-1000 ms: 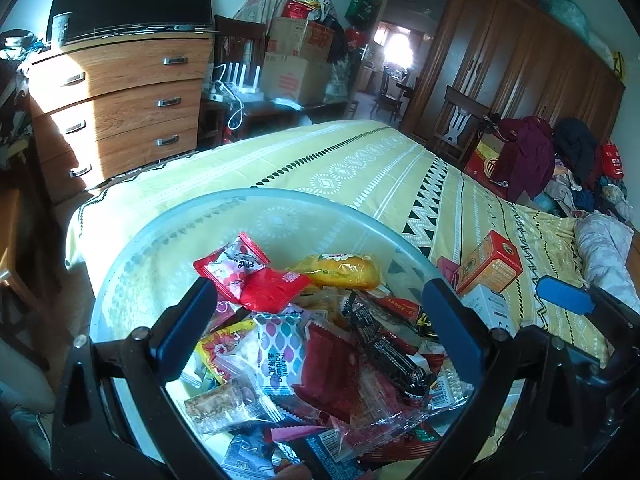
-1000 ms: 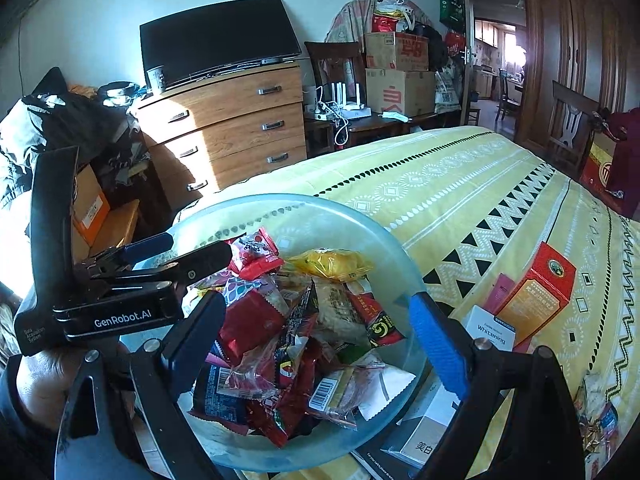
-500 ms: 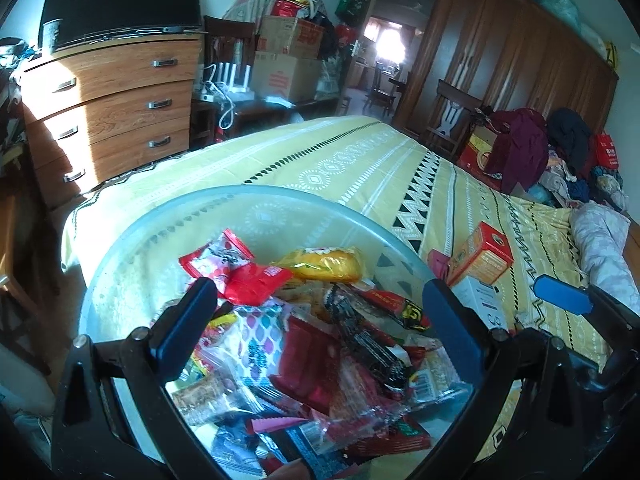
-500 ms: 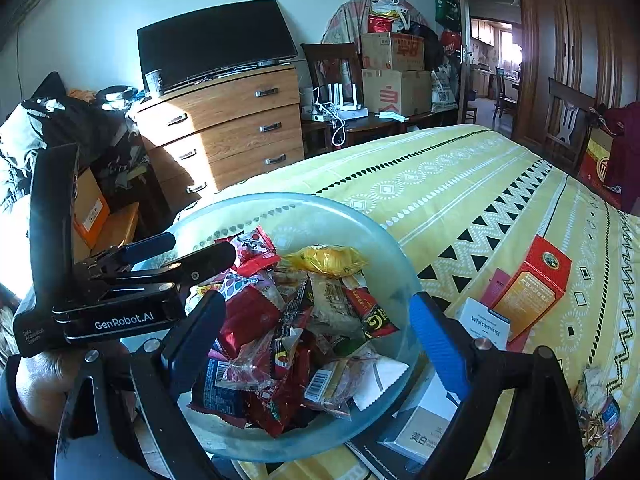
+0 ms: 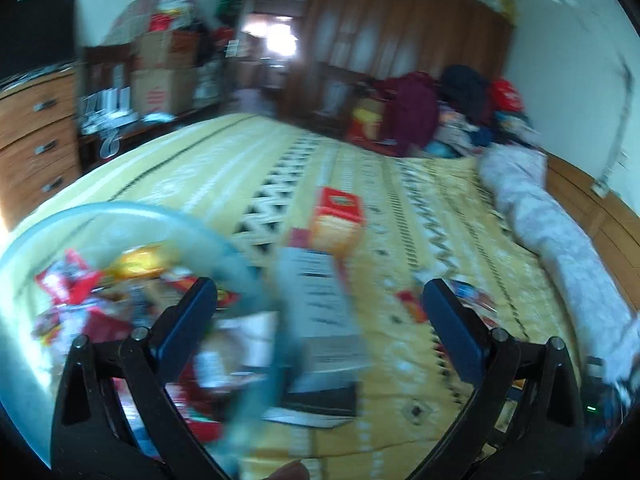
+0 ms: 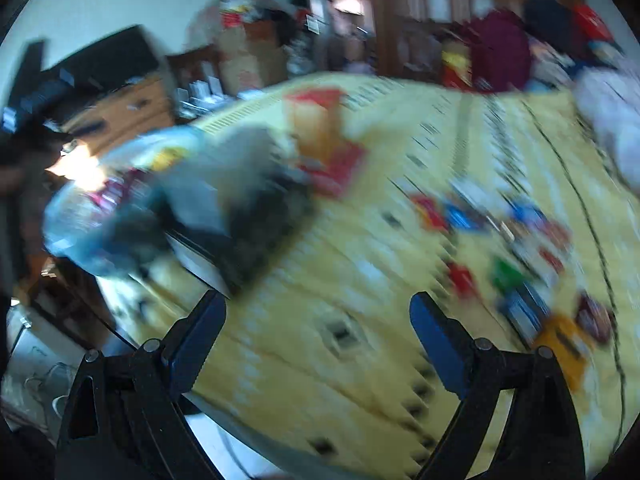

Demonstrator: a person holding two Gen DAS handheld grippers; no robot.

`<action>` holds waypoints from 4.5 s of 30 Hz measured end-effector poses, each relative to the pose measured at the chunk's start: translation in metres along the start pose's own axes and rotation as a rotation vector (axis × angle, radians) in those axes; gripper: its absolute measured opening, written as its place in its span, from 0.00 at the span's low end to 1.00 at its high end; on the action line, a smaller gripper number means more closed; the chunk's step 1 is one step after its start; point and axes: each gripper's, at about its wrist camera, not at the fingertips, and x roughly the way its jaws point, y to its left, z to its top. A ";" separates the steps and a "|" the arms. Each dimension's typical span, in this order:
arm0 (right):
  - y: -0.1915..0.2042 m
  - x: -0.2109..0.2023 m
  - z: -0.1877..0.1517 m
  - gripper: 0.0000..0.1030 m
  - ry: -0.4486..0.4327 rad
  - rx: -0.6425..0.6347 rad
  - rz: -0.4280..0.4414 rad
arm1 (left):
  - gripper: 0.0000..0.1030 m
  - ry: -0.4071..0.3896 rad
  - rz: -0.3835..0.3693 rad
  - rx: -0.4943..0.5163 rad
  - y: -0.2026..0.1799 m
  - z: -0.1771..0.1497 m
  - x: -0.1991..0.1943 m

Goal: Organize snacks
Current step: 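Move both open tools away from the bowl toward the snacks on the bed, then grasp the red wafer packet with the left tool while the right grasps a gold-wrapped snack, then carry the red wafer packet over the bowl while the right tool carries the gold snack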

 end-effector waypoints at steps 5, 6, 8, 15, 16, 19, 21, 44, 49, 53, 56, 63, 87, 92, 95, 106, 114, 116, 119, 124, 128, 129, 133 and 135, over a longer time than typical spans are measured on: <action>-0.088 -0.008 -0.060 0.92 0.082 0.206 -0.103 | 1.00 0.112 -0.158 0.124 -0.075 -0.022 0.025; -0.103 -0.007 -0.064 0.92 0.092 0.213 -0.117 | 1.00 0.137 -0.171 0.132 -0.085 -0.027 0.031; -0.124 0.002 -0.062 0.92 0.119 0.185 -0.132 | 1.00 0.183 -0.187 0.135 -0.097 -0.037 0.042; -0.173 0.056 -0.022 0.92 0.186 -0.043 -0.185 | 1.00 0.278 -0.147 0.163 -0.112 -0.057 0.062; -0.178 0.068 -0.020 0.91 0.213 -0.068 -0.191 | 1.00 0.297 -0.143 0.167 -0.114 -0.059 0.066; -0.192 0.095 -0.017 0.90 0.272 -0.123 -0.200 | 1.00 0.342 -0.154 0.186 -0.125 -0.068 0.077; -0.196 0.105 -0.015 0.90 0.270 -0.143 -0.189 | 1.00 0.374 -0.172 0.195 -0.132 -0.074 0.086; -0.177 0.019 -0.042 0.75 0.091 0.249 0.151 | 0.99 0.480 -0.150 0.106 -0.134 -0.087 0.186; -0.180 0.015 -0.034 0.75 0.073 0.264 0.153 | 0.91 0.468 -0.113 0.030 -0.127 -0.075 0.247; -0.180 0.020 -0.035 0.75 0.085 0.255 0.163 | 0.74 0.508 -0.106 0.042 -0.132 -0.081 0.293; -0.183 0.020 -0.036 0.75 0.082 0.257 0.155 | 0.69 0.534 -0.092 0.034 -0.135 -0.084 0.323; -0.212 0.029 0.000 0.75 0.032 0.269 0.100 | 0.38 0.471 -0.059 0.143 -0.142 -0.087 0.336; -0.245 0.175 0.095 0.37 0.194 0.022 -0.030 | 0.28 0.364 -0.198 0.066 -0.109 -0.072 0.230; -0.224 0.100 0.105 0.37 0.028 0.062 -0.003 | 0.28 0.273 -0.234 0.095 -0.120 -0.046 0.189; -0.198 0.053 0.118 0.37 -0.068 0.067 0.004 | 0.28 0.201 -0.238 0.110 -0.118 -0.024 0.156; -0.061 -0.009 0.185 0.37 -0.208 -0.037 0.159 | 0.29 -0.012 -0.057 0.051 -0.021 0.027 0.036; 0.061 0.002 0.212 0.37 -0.174 -0.142 0.321 | 0.29 -0.090 0.136 -0.107 0.084 0.033 -0.019; 0.090 0.011 0.215 0.38 -0.146 -0.168 0.350 | 0.29 -0.097 0.168 -0.140 0.102 0.031 -0.025; 0.130 0.026 0.220 0.38 -0.112 -0.193 0.398 | 0.29 -0.093 0.197 -0.181 0.120 0.027 -0.029; 0.195 0.043 0.220 0.38 -0.067 -0.246 0.455 | 0.29 -0.090 0.214 -0.207 0.138 0.019 -0.032; 0.236 0.057 0.219 0.38 -0.028 -0.301 0.477 | 0.29 -0.082 0.220 -0.222 0.156 0.015 -0.040; 0.246 0.060 0.219 0.38 -0.021 -0.315 0.477 | 0.29 -0.078 0.221 -0.229 0.158 0.014 -0.038; 0.266 0.069 0.215 0.38 -0.006 -0.344 0.488 | 0.29 -0.072 0.225 -0.231 0.165 0.009 -0.042; 0.272 0.072 0.213 0.38 -0.003 -0.356 0.487 | 0.29 -0.069 0.227 -0.235 0.168 0.007 -0.043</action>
